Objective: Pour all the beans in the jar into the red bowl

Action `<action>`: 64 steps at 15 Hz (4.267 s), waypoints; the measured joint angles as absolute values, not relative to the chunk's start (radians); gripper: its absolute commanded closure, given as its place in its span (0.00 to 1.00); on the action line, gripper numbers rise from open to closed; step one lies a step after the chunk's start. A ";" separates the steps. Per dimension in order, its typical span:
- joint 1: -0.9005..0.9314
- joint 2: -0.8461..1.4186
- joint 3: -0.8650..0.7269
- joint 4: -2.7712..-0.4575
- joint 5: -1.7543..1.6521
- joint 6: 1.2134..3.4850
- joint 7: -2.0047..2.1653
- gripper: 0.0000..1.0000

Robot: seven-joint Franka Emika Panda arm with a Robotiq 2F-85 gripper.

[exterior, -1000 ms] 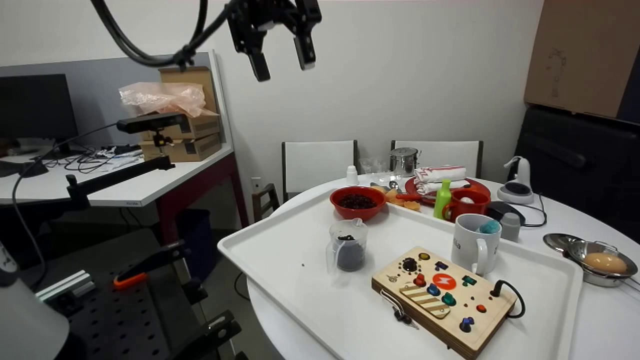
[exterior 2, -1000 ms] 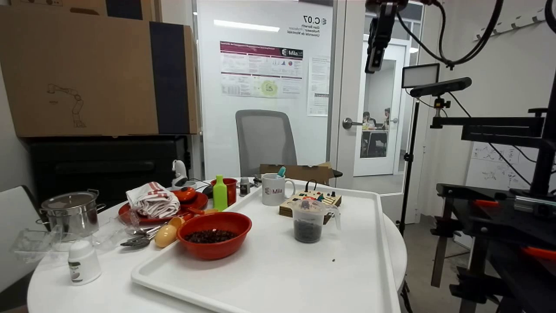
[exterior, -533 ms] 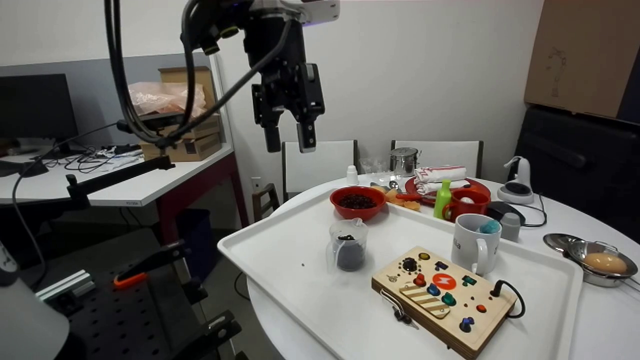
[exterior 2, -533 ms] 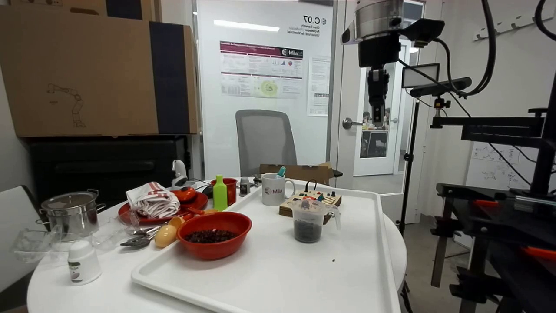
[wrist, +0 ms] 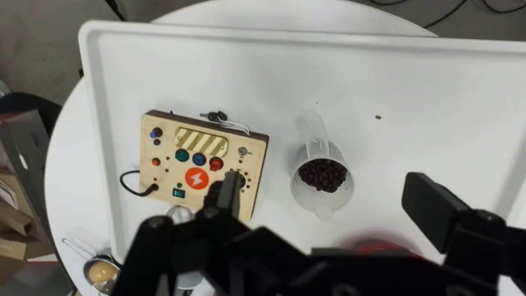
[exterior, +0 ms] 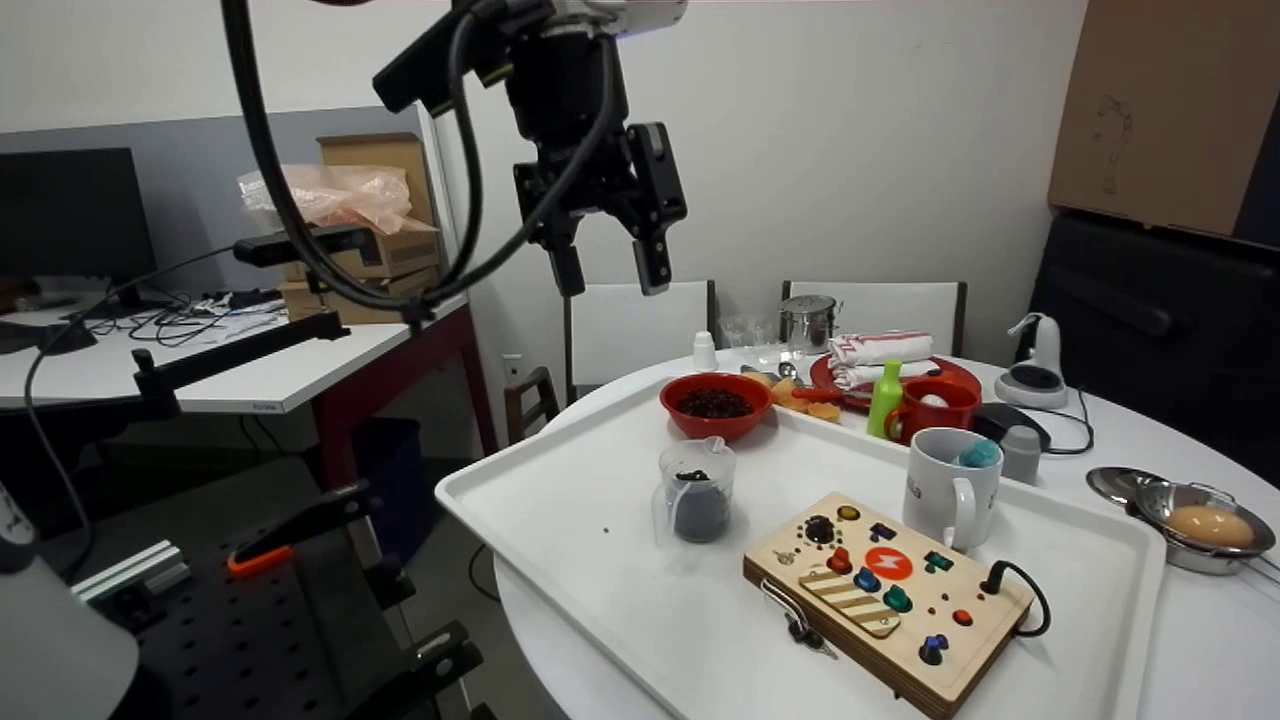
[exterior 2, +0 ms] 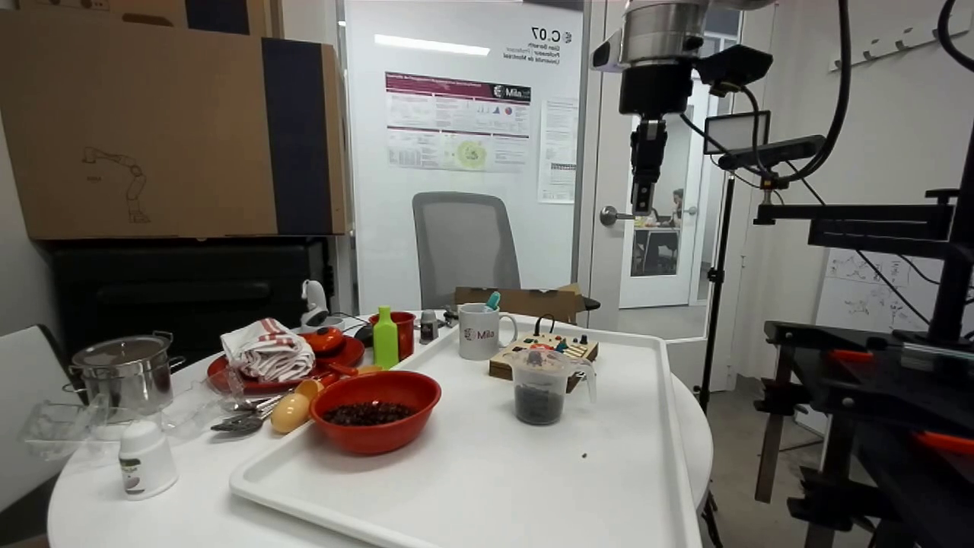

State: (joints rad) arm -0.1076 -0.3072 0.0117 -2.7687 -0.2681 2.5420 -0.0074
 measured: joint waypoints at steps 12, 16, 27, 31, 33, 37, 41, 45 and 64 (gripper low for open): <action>0.016 0.019 -0.075 -2.706 -0.104 2.708 -0.574 0.00; 0.013 0.104 -0.068 -2.634 -0.221 2.728 -0.348 0.00; -0.118 0.344 0.040 -2.548 -0.119 2.762 -0.478 0.00; -0.173 0.392 0.058 -2.507 -0.119 2.771 -0.523 0.00; -0.187 0.412 0.071 -2.488 -0.119 2.771 -0.536 0.00; -0.191 0.444 0.100 -2.452 -0.120 2.771 -0.538 0.00; -0.186 0.466 0.107 -2.418 -0.123 2.771 -0.538 0.00; -0.184 0.480 0.107 -2.394 -0.128 2.771 -0.538 0.00; -0.127 0.474 0.017 -2.392 -0.174 2.727 -0.405 0.00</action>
State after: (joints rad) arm -0.1272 0.4742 0.0170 -2.3917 -0.1736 2.7271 -0.4054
